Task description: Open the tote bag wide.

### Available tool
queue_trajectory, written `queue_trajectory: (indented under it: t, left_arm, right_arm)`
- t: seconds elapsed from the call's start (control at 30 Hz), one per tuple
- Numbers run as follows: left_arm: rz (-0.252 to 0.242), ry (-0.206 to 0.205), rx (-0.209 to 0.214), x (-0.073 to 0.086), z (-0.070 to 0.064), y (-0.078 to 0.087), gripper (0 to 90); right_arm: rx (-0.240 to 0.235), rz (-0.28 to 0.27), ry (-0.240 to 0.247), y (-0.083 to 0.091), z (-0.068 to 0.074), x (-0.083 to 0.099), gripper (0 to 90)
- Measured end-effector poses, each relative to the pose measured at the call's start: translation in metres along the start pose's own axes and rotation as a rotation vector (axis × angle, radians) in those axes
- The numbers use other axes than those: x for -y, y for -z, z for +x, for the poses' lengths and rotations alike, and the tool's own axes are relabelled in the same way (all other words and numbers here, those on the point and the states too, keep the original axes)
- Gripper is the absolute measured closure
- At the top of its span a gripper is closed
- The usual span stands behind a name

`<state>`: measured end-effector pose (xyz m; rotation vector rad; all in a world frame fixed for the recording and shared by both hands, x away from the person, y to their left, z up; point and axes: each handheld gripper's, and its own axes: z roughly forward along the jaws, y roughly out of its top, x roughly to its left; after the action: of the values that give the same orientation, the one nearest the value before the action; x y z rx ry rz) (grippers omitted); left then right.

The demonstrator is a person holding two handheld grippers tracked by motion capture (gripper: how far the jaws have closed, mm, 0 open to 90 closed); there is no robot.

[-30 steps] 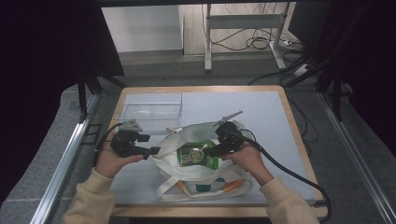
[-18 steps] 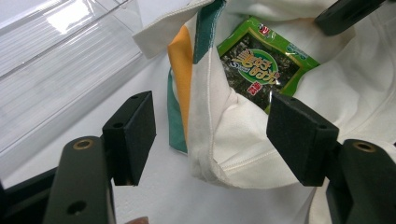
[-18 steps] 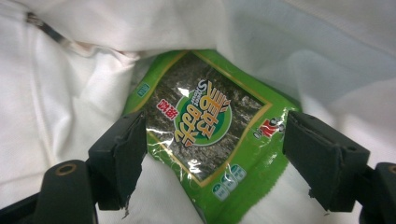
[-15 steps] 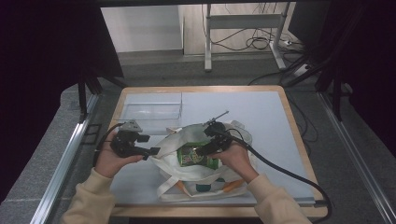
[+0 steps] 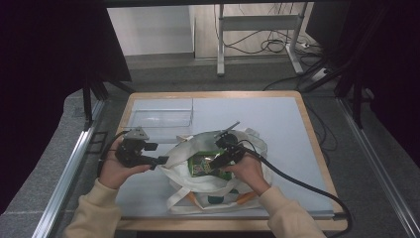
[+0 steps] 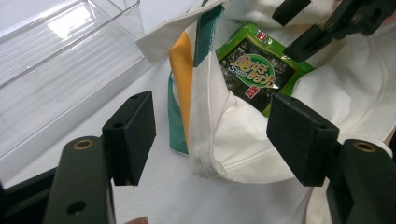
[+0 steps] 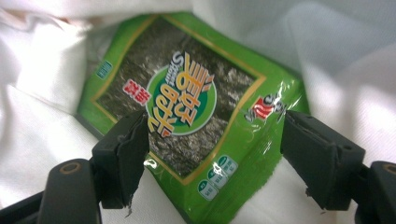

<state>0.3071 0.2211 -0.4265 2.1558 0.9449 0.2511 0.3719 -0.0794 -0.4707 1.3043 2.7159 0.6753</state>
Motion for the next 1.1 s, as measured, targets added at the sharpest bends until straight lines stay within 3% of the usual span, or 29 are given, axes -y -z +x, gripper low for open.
queue_trajectory:
  t: [0.13, 0.27, 0.47, 0.9, 1.1]
  left_arm:
    - [-0.005, 0.002, 0.0, 0.0, 0.0, 0.001, 32.7]
    - [-0.014, 0.004, 0.004, 0.0, -0.001, 0.003, 32.7]
    - [-0.026, 0.003, 0.002, 0.0, -0.002, 0.007, 32.7]
    - [-0.027, 0.005, 0.002, 0.0, -0.001, 0.007, 32.6]
    - [-0.023, 0.001, 0.002, 0.0, -0.002, 0.006, 32.6]
  right_arm:
    - [0.017, 0.031, -0.02, -0.007, -0.004, 0.003, 24.3]
    - [0.032, 0.053, -0.079, -0.014, -0.011, 0.004, 24.8]
    - [0.016, 0.055, -0.125, -0.018, -0.012, 0.003, 26.3]
    - [0.019, 0.09, -0.168, -0.03, -0.015, 0.004, 28.3]
    - [0.022, 0.087, -0.162, -0.03, -0.015, 0.004, 32.6]
